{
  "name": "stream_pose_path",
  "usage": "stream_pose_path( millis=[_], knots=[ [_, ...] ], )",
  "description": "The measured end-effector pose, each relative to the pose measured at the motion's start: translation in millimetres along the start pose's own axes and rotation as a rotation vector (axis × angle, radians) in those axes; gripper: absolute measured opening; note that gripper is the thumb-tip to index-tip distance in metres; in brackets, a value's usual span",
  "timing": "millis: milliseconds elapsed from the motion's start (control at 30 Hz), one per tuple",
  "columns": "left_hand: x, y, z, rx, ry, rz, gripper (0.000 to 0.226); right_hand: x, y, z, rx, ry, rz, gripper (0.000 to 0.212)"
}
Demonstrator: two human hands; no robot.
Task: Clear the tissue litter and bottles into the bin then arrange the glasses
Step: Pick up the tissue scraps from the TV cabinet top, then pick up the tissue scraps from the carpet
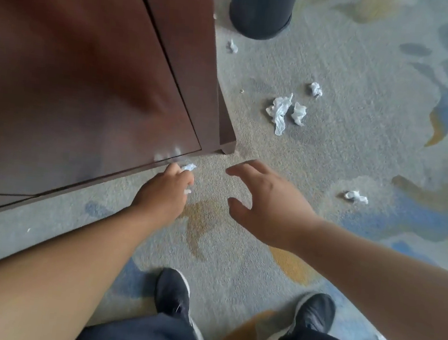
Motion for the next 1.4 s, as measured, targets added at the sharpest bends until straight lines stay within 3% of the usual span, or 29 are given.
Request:
stream_pose_path(
  millis=[367, 500, 667, 933, 1033, 1133, 1400],
  knots=[
    [-172, 108, 104, 0.332, 0.082, 0.238, 0.065, -119, 97, -95, 0.039, -0.001, -0.015, 0.052],
    [-188, 128, 114, 0.395, 0.033, 0.08, 0.038, -128, 109, -115, 0.058, 0.003, -0.039, 0.052],
    [-148, 129, 66, 0.226, 0.066, 0.029, 0.039, -90, 96, -121, 0.086, 0.01, -0.063, 0.051],
    [-24, 128, -84, 0.012, 0.084, -0.096, 0.008, 27, 57, -131, 0.156, 0.009, -0.208, 0.05],
    [20, 133, -131, -0.003, 0.093, -0.151, 0.01, 67, 40, -145, 0.176, 0.015, -0.264, 0.05],
    [59, 136, -167, -0.011, 0.134, -0.233, 0.027, 104, 22, -161, 0.19, 0.027, -0.306, 0.05],
    [149, 143, -214, 0.017, 0.26, -0.343, 0.008, 173, 15, -186, 0.255, 0.061, -0.37, 0.051]
  ],
)
Point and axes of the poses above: each hand's wrist, its own y-axis towards the middle knuckle, its own x-axis out of the back of the hand, z = x × y, the point moved 7 cm from there along y, towards the middle knuckle, and after that the axes turned 6 degrees about -x, right-handed, at the moved point
